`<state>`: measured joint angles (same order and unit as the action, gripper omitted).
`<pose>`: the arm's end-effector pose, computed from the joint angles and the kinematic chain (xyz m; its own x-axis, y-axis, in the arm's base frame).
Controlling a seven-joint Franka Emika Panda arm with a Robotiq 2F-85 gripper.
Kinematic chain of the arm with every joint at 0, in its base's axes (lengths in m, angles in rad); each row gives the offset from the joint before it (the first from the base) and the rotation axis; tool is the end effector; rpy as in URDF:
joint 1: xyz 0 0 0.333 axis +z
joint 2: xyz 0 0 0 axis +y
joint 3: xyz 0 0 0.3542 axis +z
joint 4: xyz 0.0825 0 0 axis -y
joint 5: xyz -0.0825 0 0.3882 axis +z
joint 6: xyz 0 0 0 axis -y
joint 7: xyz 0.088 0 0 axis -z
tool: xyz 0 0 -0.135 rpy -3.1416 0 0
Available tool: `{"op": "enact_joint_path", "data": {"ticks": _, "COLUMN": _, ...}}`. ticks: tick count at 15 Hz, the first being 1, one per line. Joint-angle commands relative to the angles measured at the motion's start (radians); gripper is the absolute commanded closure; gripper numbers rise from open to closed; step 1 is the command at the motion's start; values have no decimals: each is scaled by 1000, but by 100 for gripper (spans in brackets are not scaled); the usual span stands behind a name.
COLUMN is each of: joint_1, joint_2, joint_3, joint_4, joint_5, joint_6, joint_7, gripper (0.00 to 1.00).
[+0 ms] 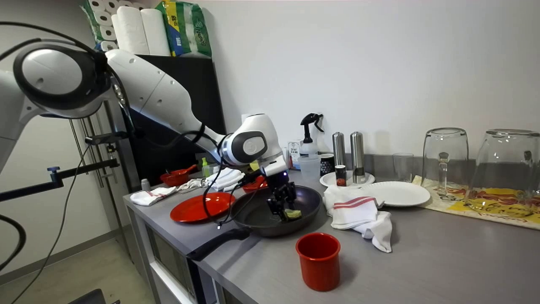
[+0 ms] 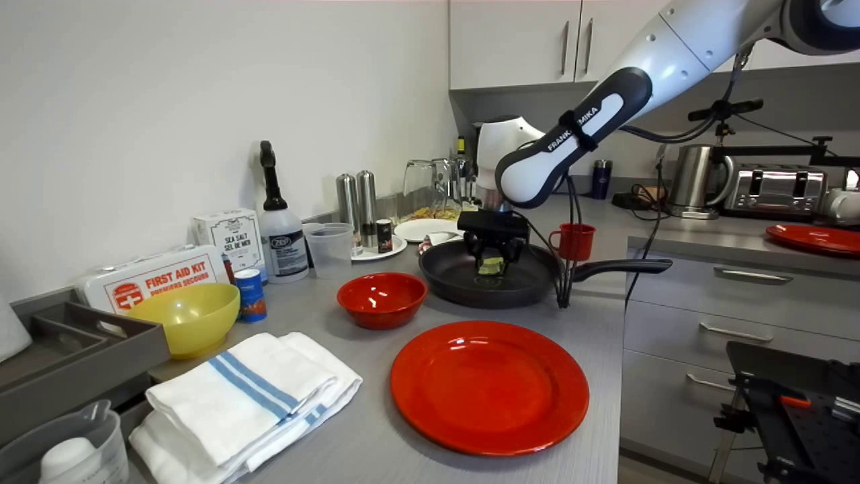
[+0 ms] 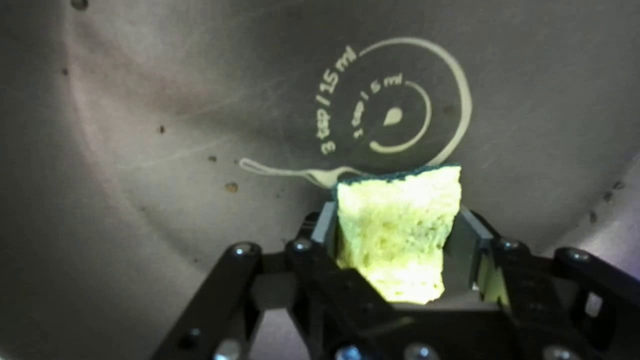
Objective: Wipe the pan with the sponge
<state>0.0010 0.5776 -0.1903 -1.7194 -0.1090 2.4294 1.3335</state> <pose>0.7029 -0.1214 0.2730 0.1505 -0.9663 0.2090 -0.9821 -0.1704 -0.0807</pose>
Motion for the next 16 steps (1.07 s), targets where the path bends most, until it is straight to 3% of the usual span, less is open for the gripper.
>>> {"op": "enact_joint_path", "data": {"ticks": 1, "joint_1": -70, "joint_2": -3, "joint_3": 103, "joint_4": -7, "joint_5": 173, "joint_6": -36, "joint_7": -151, "gripper": 72}}
{"op": "enact_joint_path", "data": {"ticks": 5, "joint_1": -135, "joint_2": 5, "joint_3": 188, "joint_4": 15, "joint_5": 379, "joint_6": -84, "joint_7": -343, "gripper": 72}}
{"op": "enact_joint_path", "data": {"ticks": 9, "joint_1": -188, "joint_2": 19, "joint_3": 234, "joint_4": 45, "joint_5": 569, "joint_6": -202, "joint_7": -513, "gripper": 72}}
{"op": "enact_joint_path", "data": {"ticks": 12, "joint_1": -211, "joint_2": 34, "joint_3": 237, "joint_4": 72, "joint_5": 674, "joint_6": -339, "joint_7": -601, "gripper": 72}}
{"op": "enact_joint_path", "data": {"ticks": 16, "joint_1": -200, "joint_2": 51, "joint_3": 196, "joint_4": 96, "joint_5": 715, "joint_6": -440, "joint_7": -617, "gripper": 72}}
